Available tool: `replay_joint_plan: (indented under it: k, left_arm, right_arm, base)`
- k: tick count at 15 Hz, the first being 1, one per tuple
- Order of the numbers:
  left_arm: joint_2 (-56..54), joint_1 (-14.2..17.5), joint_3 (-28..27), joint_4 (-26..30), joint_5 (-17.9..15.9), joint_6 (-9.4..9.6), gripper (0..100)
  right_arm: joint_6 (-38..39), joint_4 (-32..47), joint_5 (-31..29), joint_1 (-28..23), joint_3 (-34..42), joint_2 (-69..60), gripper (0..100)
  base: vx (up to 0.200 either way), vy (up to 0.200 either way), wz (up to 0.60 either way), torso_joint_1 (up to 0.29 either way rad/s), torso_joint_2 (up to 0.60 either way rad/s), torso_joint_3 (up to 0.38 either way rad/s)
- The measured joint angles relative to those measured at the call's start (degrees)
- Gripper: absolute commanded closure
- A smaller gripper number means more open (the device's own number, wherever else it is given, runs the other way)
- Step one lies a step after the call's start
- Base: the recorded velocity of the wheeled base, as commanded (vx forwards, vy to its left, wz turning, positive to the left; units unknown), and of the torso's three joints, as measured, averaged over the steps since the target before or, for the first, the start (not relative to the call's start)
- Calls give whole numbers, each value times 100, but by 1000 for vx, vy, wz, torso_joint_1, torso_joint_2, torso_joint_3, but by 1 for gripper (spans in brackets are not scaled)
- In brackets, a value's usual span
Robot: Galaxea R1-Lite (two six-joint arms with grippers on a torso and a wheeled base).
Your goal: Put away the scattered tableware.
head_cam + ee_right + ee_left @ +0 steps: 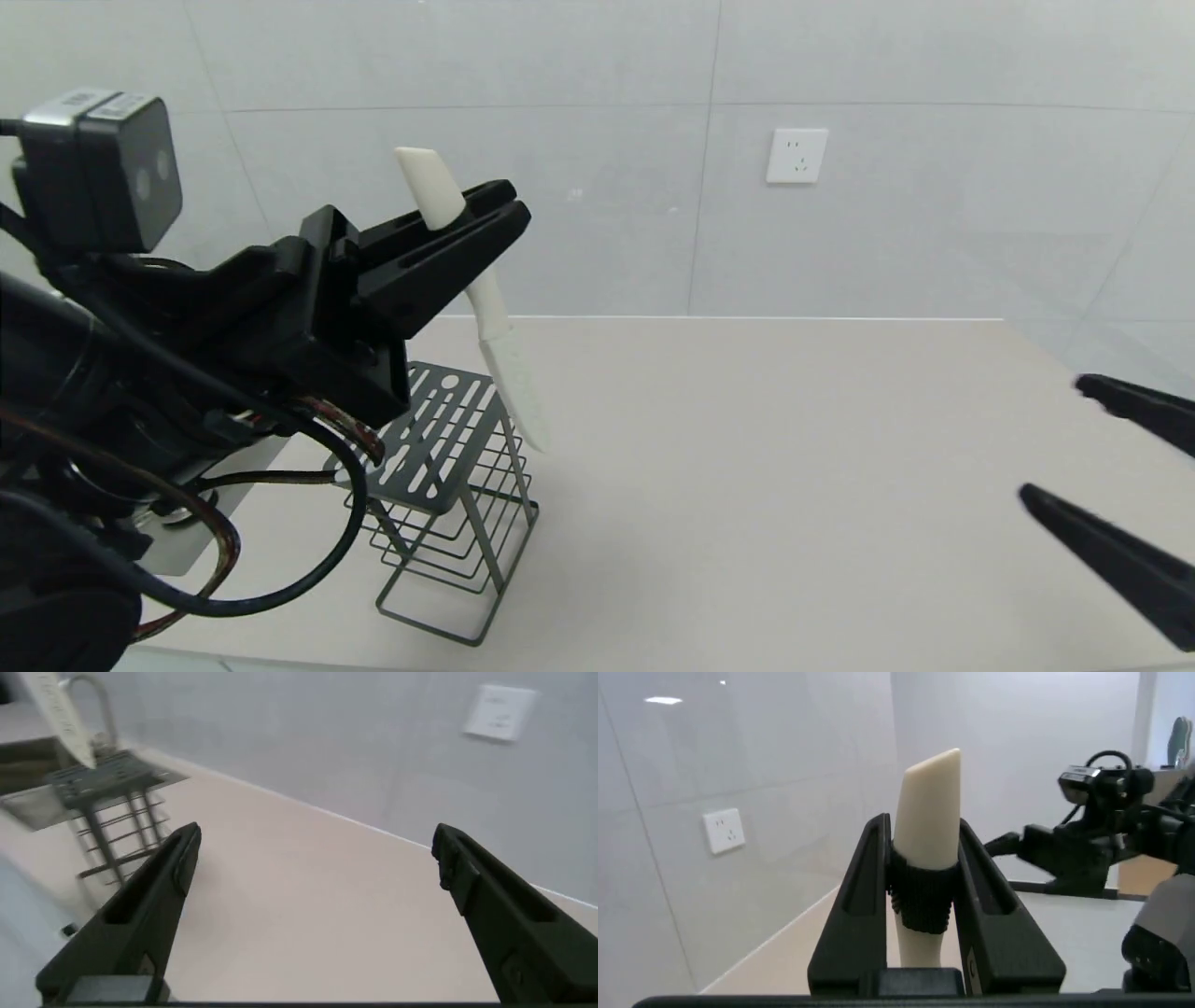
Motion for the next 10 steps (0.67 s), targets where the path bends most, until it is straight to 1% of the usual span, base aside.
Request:
replay_joint_plan:
  k: [1,2,3,4,6,7,8,10]
  left_arm:
    - [-74,180,5,2,-16,133,100]
    - [-110,282,13,2,-24,191,100]
    - [-134,328,16,2,-29,199,100]
    - [-160,369,18,5,-117,213,100]
    - [-178,461,5,5,-383,350,100]
    - [-173,624,5,2,-677,583,100]
    - [-165,703,16,2,-758,640,100]
    - [-145,918,104,5,-859,675,100]
  right_arm:
    - [30,255,-95,-428,139,-573,0]
    - [56,475,-144,-728,235,-1030,0]
    - [85,711,-188,-990,316,-1471,0]
    - [101,976,-205,-1258,389,-1896,0]
    - [90,1401,-123,-1720,464,-2591,0]
    - [45,1593,-35,-1930,524,-2916,0]
    - [-11,1774,61,-2111,612,-3205,0]
    - [-139,2241,222,-2338,847,-3839,0]
  base:
    - [0,0,0,0,0,0]
    - [0,0,0,0,0,0]
    - [0,0,0,0,0,0]
    - [0,0,0,0,0,0]
    - [0,0,0,0,0,0]
    - [0,0,0,0,0,0]
    - [0,0,0,0,0,0]
    - [0,0,0,0,0,0]
